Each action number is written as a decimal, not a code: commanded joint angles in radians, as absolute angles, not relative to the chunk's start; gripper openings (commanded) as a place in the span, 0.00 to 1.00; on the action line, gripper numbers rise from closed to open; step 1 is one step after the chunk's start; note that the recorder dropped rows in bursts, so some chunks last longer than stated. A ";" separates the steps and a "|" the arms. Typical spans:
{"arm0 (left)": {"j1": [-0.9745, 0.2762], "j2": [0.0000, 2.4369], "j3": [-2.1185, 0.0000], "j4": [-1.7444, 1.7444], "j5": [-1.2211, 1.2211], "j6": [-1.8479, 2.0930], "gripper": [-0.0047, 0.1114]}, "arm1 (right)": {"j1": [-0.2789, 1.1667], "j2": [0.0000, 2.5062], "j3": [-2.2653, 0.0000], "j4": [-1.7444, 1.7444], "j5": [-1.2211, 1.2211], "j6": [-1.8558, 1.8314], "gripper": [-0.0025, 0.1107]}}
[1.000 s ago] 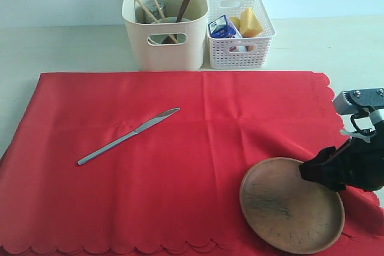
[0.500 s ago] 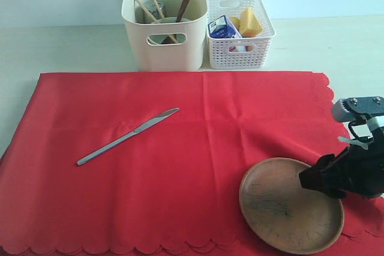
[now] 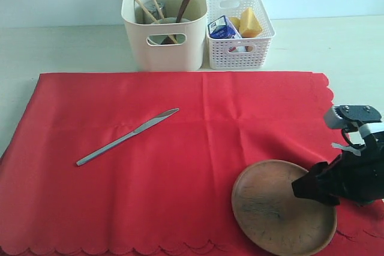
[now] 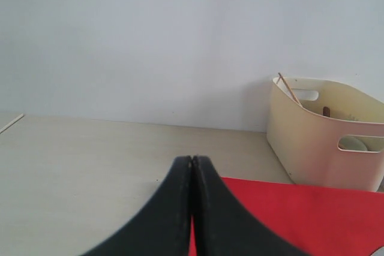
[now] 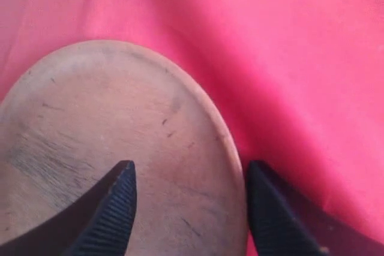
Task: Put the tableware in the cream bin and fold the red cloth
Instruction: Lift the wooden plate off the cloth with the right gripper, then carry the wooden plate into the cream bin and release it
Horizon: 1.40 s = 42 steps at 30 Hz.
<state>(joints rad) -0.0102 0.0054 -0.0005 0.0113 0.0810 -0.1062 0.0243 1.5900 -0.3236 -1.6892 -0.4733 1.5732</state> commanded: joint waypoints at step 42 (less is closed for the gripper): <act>-0.012 0.000 0.000 0.008 0.080 -0.108 0.06 | 0.023 1.666 -0.987 -1.524 -0.730 1.599 0.02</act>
